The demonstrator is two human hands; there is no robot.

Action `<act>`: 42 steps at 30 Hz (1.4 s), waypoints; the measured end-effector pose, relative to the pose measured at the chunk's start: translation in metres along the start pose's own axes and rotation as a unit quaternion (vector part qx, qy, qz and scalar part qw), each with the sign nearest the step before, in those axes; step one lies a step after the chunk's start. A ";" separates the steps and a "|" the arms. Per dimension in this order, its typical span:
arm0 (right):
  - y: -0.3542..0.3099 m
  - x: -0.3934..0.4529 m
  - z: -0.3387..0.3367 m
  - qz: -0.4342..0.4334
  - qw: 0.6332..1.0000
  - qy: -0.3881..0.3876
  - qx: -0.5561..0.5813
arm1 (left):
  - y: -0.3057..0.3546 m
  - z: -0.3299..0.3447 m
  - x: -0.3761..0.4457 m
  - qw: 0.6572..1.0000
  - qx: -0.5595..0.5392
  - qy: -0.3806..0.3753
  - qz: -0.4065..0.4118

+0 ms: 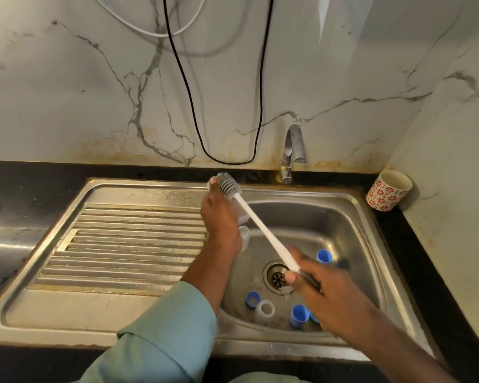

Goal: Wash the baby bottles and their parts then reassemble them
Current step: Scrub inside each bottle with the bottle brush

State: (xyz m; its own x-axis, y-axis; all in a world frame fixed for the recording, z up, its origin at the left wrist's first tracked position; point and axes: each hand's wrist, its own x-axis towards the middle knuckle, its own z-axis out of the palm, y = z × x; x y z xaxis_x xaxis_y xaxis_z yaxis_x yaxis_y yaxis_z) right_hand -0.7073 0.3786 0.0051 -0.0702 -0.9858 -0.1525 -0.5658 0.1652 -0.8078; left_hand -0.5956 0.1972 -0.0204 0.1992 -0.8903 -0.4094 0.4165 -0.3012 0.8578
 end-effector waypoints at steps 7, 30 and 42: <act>-0.009 -0.011 -0.003 0.037 0.998 -0.020 0.047 | 0.012 -0.017 0.015 0.999 -0.029 0.011 -0.006; 0.007 0.030 0.014 0.001 0.992 -0.026 -0.121 | 0.008 -0.015 0.017 0.992 -0.064 -0.010 -0.105; 0.006 0.035 0.007 -0.016 0.992 -0.012 -0.123 | 0.025 -0.020 0.029 0.997 -0.049 -0.007 -0.054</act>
State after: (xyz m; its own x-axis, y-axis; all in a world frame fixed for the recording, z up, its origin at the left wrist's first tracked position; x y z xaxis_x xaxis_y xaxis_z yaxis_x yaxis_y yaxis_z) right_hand -0.7077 0.3456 -0.0093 -0.0299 -0.9890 -0.1449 -0.7509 0.1179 -0.6498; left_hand -0.5614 0.1701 -0.0169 0.1356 -0.8596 -0.4927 0.5200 -0.3615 0.7738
